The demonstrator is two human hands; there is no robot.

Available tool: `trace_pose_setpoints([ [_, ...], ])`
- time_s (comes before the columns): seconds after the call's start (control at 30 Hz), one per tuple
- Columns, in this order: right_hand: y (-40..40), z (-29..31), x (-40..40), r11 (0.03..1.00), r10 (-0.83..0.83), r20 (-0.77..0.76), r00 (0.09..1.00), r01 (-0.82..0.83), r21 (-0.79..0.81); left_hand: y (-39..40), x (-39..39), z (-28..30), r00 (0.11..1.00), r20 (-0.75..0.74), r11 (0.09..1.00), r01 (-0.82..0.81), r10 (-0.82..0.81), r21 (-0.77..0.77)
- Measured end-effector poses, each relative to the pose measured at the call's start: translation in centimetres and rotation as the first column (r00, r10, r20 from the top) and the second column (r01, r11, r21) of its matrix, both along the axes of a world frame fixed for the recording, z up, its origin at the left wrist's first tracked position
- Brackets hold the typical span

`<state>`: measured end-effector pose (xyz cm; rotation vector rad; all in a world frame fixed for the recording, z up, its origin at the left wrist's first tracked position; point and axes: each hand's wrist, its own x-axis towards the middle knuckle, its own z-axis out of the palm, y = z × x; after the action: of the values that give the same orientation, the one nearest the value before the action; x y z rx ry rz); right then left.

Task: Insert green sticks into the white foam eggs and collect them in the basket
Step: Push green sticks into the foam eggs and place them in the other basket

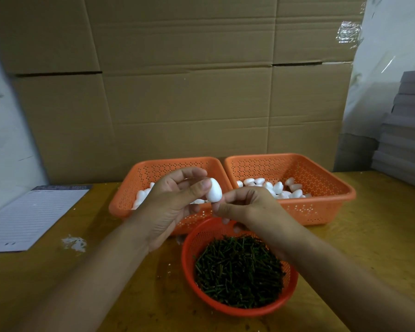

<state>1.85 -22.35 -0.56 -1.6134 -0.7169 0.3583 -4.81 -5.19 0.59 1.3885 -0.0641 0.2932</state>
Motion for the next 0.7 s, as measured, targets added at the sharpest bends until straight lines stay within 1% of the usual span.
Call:
trace_pose_setpoints([
  [0.13, 0.24, -0.31, -0.20, 1.000, 0.022, -0.006, 1.000, -0.022, 0.018, -0.04, 0.08, -0.19, 1.000, 0.008, 1.000, -0.015, 0.015, 0.007],
  [0.23, 0.36, -0.42, -0.10, 0.998, -0.029, -0.023, 0.999, 0.030, 0.064, 0.09, 0.20, -0.32, 1.000, 0.019, 1.000, -0.020, 0.020, 0.007],
  [0.37, 0.35, -0.35, 0.08, 0.991, -0.100, -0.017, 0.995, 0.101, 0.084, 0.22, 0.23, -0.41, 1.000, 0.027, 0.999, -0.004, 0.002, 0.049],
  [0.57, 0.64, -0.40, -0.07, 0.986, -0.138, 0.052, 0.989, 0.132, 0.106, -0.15, 0.36, -0.60, 1.000, 0.014, 0.988, -0.026, 0.024, 0.150],
  [0.7, 0.68, -0.46, -0.16, 0.986, -0.141, 0.093, 0.986, 0.132, 0.105, -0.09, 0.34, -0.69, 1.000, 0.016, 0.983, -0.028, 0.026, 0.181],
])
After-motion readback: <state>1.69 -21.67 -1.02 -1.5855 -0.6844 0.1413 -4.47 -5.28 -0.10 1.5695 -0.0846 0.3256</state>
